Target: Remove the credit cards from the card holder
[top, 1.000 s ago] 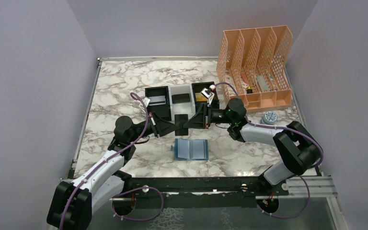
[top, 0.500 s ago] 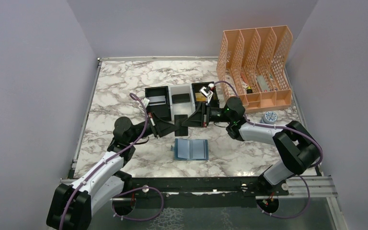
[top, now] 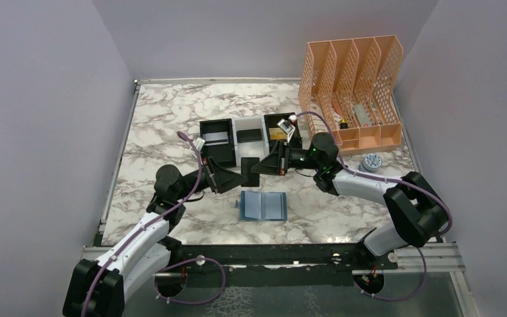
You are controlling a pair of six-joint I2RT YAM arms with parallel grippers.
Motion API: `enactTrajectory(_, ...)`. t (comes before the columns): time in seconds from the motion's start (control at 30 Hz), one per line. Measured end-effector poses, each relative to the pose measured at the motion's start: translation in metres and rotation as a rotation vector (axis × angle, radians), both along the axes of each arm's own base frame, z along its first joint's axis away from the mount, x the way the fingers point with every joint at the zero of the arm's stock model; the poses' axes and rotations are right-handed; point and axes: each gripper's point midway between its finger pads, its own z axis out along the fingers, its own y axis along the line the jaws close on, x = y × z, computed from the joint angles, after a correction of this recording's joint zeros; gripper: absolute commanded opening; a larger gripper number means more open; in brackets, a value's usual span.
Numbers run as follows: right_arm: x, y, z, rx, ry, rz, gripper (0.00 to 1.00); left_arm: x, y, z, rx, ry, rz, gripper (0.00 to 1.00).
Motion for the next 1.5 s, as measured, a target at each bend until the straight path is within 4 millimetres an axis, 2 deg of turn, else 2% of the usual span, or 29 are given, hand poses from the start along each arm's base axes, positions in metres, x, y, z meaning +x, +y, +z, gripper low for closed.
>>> enactTrajectory(0.03, 0.0, -0.001, 0.001, -0.005, -0.006, -0.008, 0.01, 0.0, 0.0, 0.001, 0.0, -0.008, 0.0, 0.99)
enactTrajectory(0.17, 0.004, -0.004, 0.0, -0.034, -0.026, -0.051, 0.01, 0.0, 0.0, -0.002, 0.005, 0.002, 0.001, 0.99)
enactTrajectory(0.27, 0.009, -0.008, -0.003, -0.074, -0.04, -0.101, 0.01, 0.002, 0.001, -0.012, 0.05, 0.017, 0.012, 0.99)
enactTrajectory(0.37, 0.015, -0.015, -0.006, -0.125, -0.057, -0.171, 0.01, 0.014, 0.005, -0.021, 0.149, 0.025, 0.065, 0.99)
enactTrajectory(0.47, 0.022, -0.024, -0.012, -0.184, -0.079, -0.241, 0.01, 0.031, 0.014, -0.017, 0.261, -0.003, 0.147, 0.99)
enactTrajectory(0.57, 0.032, -0.033, -0.021, -0.259, -0.106, -0.312, 0.01, 0.048, 0.03, -0.008, 0.388, -0.055, 0.254, 0.99)
enactTrajectory(0.67, 0.043, -0.039, -0.025, -0.326, -0.157, -0.362, 0.01, 0.06, 0.053, -0.009, 0.516, -0.085, 0.367, 0.99)
enactTrajectory(1.0, 0.071, -0.056, -0.023, -0.467, -0.39, -0.462, 0.01, 0.079, 0.127, -0.039, 0.872, -0.065, 0.659, 0.99)
enactTrajectory(1.07, 0.079, -0.054, -0.016, -0.493, -0.464, -0.483, 0.01, 0.08, 0.137, -0.044, 0.918, -0.055, 0.695, 0.99)
enactTrajectory(1.2, 0.1, -0.034, 0.001, -0.54, -0.629, -0.503, 0.01, 0.08, 0.151, -0.05, 0.976, -0.031, 0.747, 0.99)
enactTrajectory(1.27, 0.111, -0.024, 0.003, -0.582, -0.709, -0.51, 0.01, 0.079, 0.157, -0.05, 0.993, -0.026, 0.774, 0.99)
enactTrajectory(1.37, 0.125, -0.017, -0.007, -0.682, -0.834, -0.514, 0.01, 0.078, 0.167, -0.041, 0.992, -0.042, 0.831, 0.99)
enactTrajectory(1.5, 0.146, -0.018, -0.031, -0.845, -0.954, -0.513, 0.01, 0.075, 0.179, -0.025, 0.972, -0.074, 0.912, 0.99)
